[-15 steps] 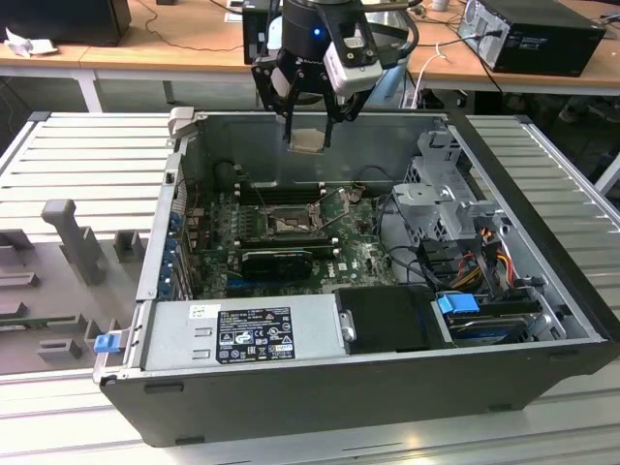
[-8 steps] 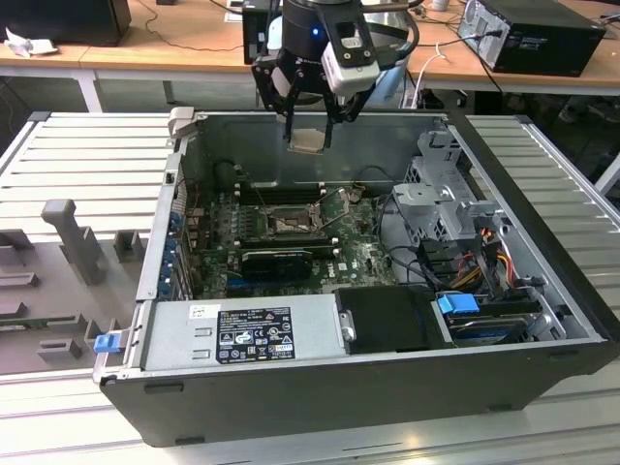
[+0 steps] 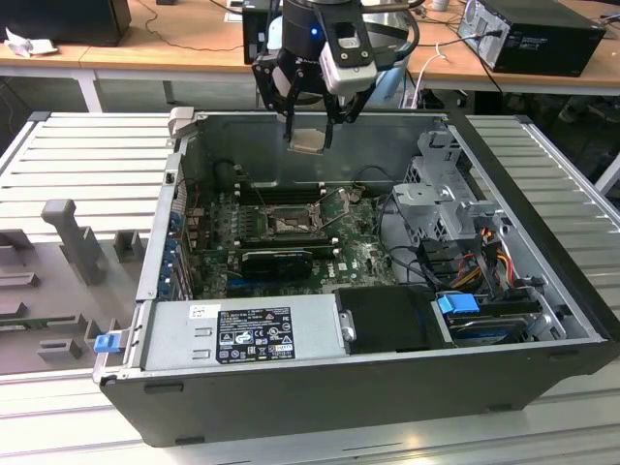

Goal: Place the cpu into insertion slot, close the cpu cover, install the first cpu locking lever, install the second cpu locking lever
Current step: 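Place the cpu into insertion slot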

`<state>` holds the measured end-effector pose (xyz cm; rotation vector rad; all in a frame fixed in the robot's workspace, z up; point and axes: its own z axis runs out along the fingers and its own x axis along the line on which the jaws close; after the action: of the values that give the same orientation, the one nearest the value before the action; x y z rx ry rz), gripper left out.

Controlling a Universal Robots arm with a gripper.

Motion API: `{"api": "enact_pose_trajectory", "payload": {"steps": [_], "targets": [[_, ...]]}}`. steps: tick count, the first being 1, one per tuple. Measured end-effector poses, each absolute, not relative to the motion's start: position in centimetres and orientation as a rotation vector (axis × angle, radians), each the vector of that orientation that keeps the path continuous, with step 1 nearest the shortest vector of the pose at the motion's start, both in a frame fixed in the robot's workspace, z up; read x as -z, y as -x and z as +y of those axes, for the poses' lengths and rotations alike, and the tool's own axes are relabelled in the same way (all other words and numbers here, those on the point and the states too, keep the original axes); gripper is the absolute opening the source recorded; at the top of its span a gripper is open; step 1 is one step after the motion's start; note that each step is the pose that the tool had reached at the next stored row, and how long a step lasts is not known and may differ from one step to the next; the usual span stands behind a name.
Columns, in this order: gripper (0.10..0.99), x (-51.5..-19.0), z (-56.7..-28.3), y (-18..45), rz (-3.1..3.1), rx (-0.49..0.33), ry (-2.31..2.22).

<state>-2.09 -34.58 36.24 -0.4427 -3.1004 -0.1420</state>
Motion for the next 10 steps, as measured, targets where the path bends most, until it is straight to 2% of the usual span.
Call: {"api": "enact_pose_trajectory", "payload": {"steps": [10], "targets": [[0.525,-36.23,-34.58,2.08,-3.090,0.142,0.528]]}}
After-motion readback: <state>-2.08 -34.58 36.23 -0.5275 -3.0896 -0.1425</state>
